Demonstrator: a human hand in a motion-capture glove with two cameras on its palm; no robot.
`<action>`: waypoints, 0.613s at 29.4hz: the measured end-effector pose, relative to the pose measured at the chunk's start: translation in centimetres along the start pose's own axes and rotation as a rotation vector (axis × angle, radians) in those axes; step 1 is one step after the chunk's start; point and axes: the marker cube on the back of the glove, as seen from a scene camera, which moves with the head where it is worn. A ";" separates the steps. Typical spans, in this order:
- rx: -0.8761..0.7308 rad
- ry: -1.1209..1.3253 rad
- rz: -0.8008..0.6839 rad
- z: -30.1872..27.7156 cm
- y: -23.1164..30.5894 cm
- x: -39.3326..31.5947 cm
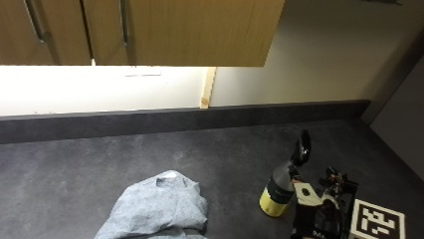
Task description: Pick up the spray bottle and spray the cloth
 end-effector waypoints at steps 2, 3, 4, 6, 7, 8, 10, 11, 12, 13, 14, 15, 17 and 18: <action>-0.004 0.023 0.031 0.5 -1.2 1.0; -0.009 0.032 0.046 0.8 -1.7 1.5; -0.013 0.040 0.061 1.0 -2.0 2.0; -0.017 0.052 0.088 1.5 -2.4 3.0; -0.018 0.057 0.099 1.7 -2.6 3.5; -0.019 0.062 0.110 1.8 -2.8 3.9; -0.020 0.070 0.128 2.1 -3.0 4.8; -0.020 0.075 0.133 2.2 -3.1 5.1; -0.019 0.080 0.137 2.2 -3.2 5.5; -0.017 0.086 0.140 2.2 -3.2 5.8; -0.015 0.090 0.142 2.1 -3.2 6.0; -0.014 0.095 0.144 2.0 -3.2 6.2; -0.020 0.118 0.137 1.6 -2.8 6.1; -0.032 0.154 0.120 1.1 -2.1 5.5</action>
